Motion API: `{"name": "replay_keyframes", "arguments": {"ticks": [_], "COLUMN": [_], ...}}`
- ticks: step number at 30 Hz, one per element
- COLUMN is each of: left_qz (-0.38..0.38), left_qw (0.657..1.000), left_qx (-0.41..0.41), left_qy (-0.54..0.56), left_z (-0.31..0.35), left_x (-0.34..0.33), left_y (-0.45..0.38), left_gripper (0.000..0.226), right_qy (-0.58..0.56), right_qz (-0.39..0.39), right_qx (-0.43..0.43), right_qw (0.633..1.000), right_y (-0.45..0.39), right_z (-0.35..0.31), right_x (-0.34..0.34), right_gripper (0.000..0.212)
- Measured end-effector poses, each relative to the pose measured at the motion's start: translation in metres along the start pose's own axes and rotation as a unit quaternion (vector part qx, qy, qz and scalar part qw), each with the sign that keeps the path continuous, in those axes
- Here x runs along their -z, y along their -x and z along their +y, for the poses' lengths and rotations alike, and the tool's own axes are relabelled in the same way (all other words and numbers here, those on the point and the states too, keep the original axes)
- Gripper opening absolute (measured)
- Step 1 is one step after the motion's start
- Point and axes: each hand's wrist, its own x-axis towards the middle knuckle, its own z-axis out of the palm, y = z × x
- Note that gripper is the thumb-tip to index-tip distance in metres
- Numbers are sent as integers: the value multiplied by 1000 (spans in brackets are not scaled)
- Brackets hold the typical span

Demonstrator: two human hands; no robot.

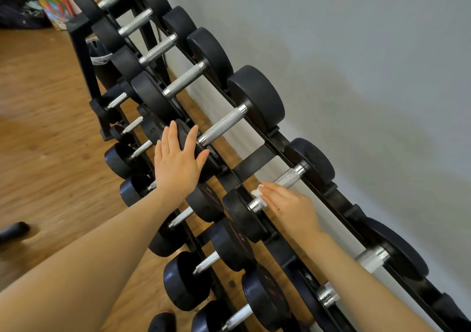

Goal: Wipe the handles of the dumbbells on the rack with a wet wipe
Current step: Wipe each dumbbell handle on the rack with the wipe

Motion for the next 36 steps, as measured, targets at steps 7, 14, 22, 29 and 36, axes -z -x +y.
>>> {"name": "replay_keyframes", "arguments": {"ticks": [7,14,22,29,36], "left_qz": [-11,-18,-12,-13,-13], "left_qw": [1000,1000,1000,1000,1000], "left_qx": [8,10,9,8,8], "left_qy": [4,6,8,11,17], "left_z": [1,0,1,2,2], "left_x": [1,2,2,2,1], "left_y": [0,0,0,0,0], "left_gripper": [64,64,62,62,62], "right_qy": [1,41,93,9,8], "right_qz": [8,-27,28,-25,-30], "right_qx": [-23,109,148,157,150], "right_qw": [1000,993,984,987,988], "right_y": [-5,-10,-4,-1,-5], "right_z": [12,23,15,13,20], "right_x": [4,8,9,12,12], "right_gripper": [34,22,23,31,37]}}
